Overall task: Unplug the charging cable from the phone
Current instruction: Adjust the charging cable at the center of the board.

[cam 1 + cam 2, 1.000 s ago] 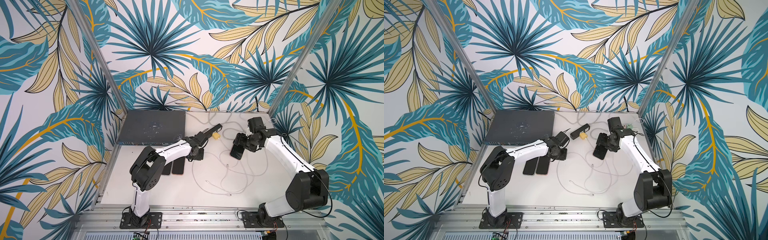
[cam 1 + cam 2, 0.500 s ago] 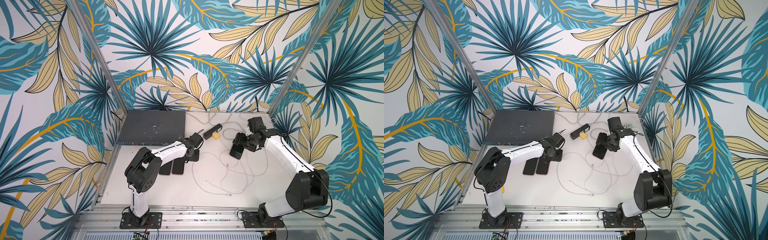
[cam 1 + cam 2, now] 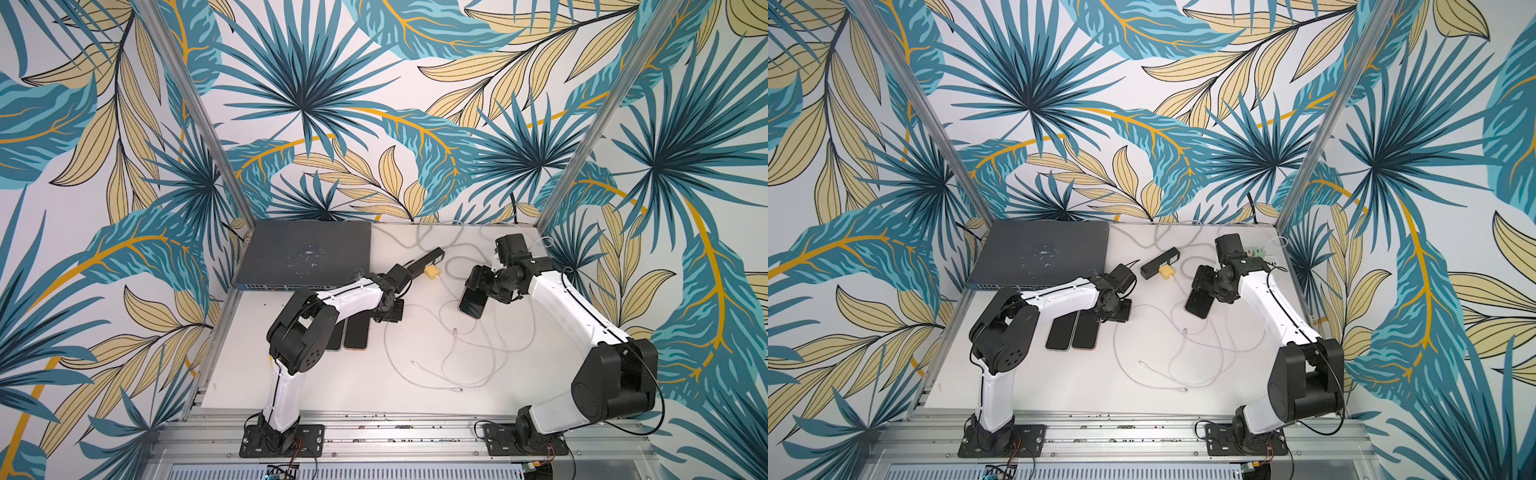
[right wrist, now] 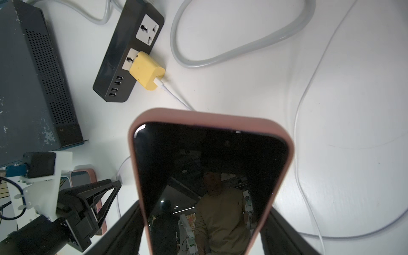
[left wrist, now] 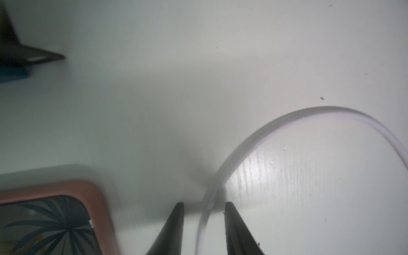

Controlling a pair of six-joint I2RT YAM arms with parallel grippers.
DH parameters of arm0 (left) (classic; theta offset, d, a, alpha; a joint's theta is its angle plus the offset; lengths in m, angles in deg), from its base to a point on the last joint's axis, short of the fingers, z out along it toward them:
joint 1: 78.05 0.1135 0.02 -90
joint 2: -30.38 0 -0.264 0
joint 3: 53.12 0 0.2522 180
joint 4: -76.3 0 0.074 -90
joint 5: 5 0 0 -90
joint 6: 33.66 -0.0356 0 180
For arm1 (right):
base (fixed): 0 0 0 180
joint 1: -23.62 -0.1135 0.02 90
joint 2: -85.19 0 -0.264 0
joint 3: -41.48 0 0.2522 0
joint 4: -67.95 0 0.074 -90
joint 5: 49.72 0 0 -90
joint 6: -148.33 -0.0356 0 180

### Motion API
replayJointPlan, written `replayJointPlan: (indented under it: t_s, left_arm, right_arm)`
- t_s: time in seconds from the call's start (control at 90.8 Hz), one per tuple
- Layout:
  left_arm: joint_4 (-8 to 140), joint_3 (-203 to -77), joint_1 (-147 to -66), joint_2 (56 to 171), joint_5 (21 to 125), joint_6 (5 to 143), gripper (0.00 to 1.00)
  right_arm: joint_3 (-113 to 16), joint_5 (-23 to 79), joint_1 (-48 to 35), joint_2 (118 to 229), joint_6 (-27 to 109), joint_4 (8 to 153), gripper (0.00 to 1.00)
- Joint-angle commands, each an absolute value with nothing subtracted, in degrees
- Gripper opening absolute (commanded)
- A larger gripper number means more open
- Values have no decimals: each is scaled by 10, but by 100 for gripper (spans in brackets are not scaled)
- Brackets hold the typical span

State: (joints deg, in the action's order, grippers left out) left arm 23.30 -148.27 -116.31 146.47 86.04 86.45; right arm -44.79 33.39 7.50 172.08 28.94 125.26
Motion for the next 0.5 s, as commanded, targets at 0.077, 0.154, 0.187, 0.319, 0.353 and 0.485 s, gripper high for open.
replayJointPlan:
  t_s: [0.077,0.154,0.187,0.319,0.353,0.485]
  left_arm:
    - [205,-1489,-1165,1488,854,857,14]
    - [203,-1490,-1167,1492,853,855,6]
    - [202,-1490,-1169,1493,853,854,4]
    - [200,-1498,-1180,1499,849,854,0]
    - [200,-1502,-1184,1500,847,856,0]
    - [207,-1524,-1205,1513,837,864,0]
  right_arm:
    - [-442,334,75,1709,284,1244,67]
    - [-442,335,75,1709,284,1243,67]
    - [-442,334,74,1710,284,1243,67]
    - [-440,333,74,1709,283,1241,67]
    - [-439,332,74,1709,283,1240,67]
    - [-436,332,74,1707,282,1238,67]
